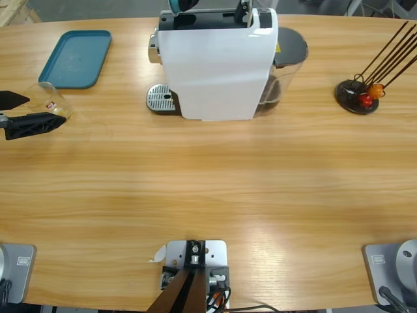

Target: Pour coffee

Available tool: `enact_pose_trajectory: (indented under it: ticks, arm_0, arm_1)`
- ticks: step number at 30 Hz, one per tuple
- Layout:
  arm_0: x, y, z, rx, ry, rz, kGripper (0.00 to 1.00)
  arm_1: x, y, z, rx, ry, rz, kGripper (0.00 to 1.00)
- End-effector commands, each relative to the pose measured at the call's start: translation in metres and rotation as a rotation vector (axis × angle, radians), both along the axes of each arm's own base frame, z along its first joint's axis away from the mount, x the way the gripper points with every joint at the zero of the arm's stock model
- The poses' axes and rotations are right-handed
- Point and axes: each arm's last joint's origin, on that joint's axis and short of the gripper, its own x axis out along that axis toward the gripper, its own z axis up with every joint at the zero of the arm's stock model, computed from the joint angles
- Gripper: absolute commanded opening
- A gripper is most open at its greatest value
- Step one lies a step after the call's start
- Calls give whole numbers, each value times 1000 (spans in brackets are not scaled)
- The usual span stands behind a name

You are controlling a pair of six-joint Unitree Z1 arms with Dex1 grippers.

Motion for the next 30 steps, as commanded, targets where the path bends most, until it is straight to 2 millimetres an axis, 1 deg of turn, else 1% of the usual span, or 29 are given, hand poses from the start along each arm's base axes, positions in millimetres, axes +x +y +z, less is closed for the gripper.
enact_pose_trajectory:
  ticks: [1, 13, 17, 30]
  arm_0:
    - [-6, 4, -9, 0, 11, 2, 973]
    - [-7, 4, -8, -2, 8, 2, 973]
    - [-7, 4, -8, -2, 7, 2, 973]
    - [-8, 5, -8, -4, 7, 3, 973]
  arm_1:
    - [21, 11, -27, -38, 20, 1, 25]
    - [22, 13, -31, -37, 37, 12, 25]
    - [21, 13, -36, -49, 50, 12, 25]
    - [22, 9, -44, -67, 79, 8, 29]
